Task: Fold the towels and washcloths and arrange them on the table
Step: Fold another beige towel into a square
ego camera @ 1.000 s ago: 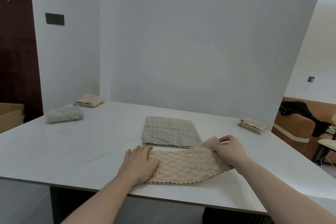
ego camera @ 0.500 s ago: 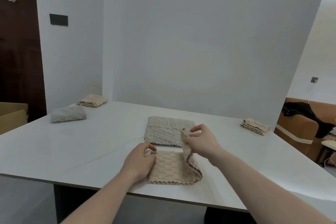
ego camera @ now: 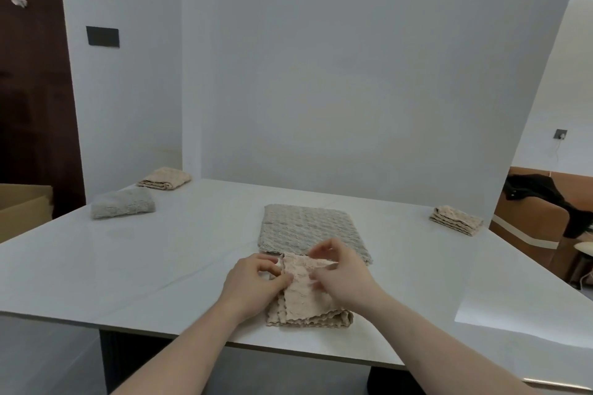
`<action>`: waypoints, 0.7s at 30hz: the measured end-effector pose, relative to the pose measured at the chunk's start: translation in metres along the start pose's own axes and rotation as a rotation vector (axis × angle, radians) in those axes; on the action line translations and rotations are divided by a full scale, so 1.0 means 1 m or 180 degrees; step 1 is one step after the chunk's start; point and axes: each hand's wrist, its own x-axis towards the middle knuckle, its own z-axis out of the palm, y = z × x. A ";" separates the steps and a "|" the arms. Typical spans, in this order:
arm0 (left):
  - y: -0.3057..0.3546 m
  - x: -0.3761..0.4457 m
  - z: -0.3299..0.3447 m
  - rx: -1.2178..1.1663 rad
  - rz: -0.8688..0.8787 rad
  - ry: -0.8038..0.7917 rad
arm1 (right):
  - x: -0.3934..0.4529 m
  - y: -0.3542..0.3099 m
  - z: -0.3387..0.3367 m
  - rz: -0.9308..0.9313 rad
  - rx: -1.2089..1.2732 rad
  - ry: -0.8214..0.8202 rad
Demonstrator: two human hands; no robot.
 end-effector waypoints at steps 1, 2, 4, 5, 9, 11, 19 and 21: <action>-0.001 0.001 0.000 0.0009 0.0025 -0.0010 | -0.001 0.005 -0.005 -0.0208 -0.0267 0.0174; -0.002 0.001 0.000 -0.0022 0.0031 -0.0001 | -0.002 0.010 -0.010 -0.0370 -0.0471 0.0316; -0.005 0.003 0.000 -0.0141 0.0008 0.0069 | -0.003 0.025 -0.017 -0.0507 -0.0685 0.0381; -0.006 0.003 0.000 -0.0176 0.0004 0.0107 | -0.005 0.032 -0.019 -0.0504 -0.0782 0.0311; -0.008 0.005 0.003 -0.0050 -0.0028 0.0302 | -0.014 0.060 -0.013 -0.0450 -0.1144 -0.0045; -0.008 0.005 0.004 0.0073 -0.0031 0.0400 | -0.017 0.068 -0.006 -0.0479 -0.1384 -0.0086; -0.011 0.005 0.004 0.0239 0.0001 0.0452 | -0.017 0.071 0.001 -0.0347 -0.1919 -0.0176; -0.008 0.001 0.003 0.0248 0.0272 0.0452 | -0.017 0.071 0.001 -0.0317 -0.1938 -0.0209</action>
